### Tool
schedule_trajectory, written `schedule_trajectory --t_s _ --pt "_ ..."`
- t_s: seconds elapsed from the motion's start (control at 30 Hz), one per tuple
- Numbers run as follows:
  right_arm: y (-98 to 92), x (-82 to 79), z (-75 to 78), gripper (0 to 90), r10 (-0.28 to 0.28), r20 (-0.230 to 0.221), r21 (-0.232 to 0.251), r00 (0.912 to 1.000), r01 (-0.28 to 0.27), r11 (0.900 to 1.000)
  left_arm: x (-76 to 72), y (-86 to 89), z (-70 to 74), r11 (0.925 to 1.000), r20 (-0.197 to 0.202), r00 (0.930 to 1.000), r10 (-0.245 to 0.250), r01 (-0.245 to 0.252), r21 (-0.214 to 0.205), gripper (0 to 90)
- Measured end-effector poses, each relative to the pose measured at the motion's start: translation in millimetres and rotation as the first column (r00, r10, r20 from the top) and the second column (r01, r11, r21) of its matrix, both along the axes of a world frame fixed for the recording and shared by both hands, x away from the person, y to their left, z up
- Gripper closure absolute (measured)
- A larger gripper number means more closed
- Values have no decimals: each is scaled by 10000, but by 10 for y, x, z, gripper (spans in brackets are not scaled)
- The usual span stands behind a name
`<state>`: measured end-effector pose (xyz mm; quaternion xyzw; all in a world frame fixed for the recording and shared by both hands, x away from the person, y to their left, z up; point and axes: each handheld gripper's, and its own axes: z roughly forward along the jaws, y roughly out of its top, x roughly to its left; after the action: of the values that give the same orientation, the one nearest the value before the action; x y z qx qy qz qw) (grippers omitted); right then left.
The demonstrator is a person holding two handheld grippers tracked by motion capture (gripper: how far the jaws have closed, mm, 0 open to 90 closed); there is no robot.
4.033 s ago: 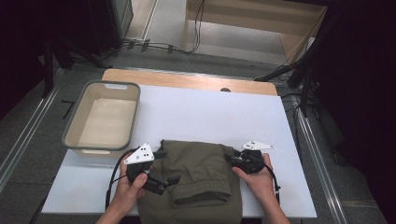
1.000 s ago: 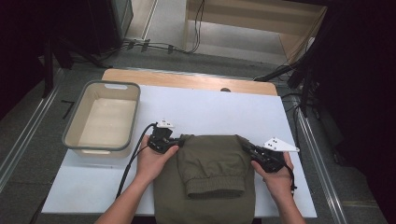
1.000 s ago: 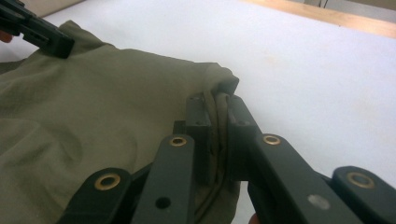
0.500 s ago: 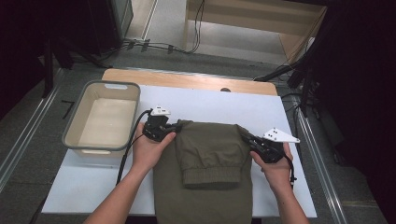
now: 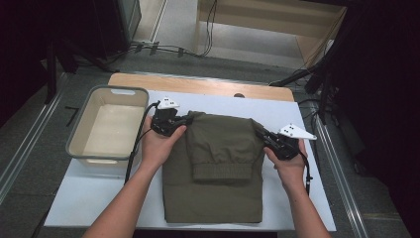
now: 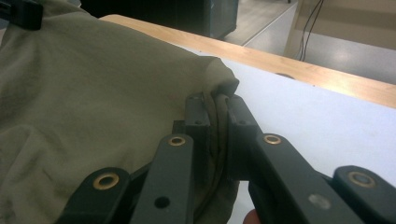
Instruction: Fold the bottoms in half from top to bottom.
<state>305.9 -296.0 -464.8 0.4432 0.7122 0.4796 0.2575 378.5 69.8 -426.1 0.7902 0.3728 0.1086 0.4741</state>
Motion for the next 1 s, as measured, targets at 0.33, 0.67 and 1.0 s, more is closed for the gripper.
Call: schedule_trajectory --t_s 0.33,0.67,1.0 --pt "17 161 43 797 -148 76 -189 9999 150 9997 84 11 -38 9998 542 9985 122 -112 -190 851" --pt "-26 158 111 123 -816 -1008 531 9916 872 9948 -51 -42 -32 9931 180 9969 -769 782 -878 28" --pt "107 -14 107 0 53 -1301 1022 9915 81 9947 -263 -135 -185 9826 -296 9888 -1463 1417 -1204 0"
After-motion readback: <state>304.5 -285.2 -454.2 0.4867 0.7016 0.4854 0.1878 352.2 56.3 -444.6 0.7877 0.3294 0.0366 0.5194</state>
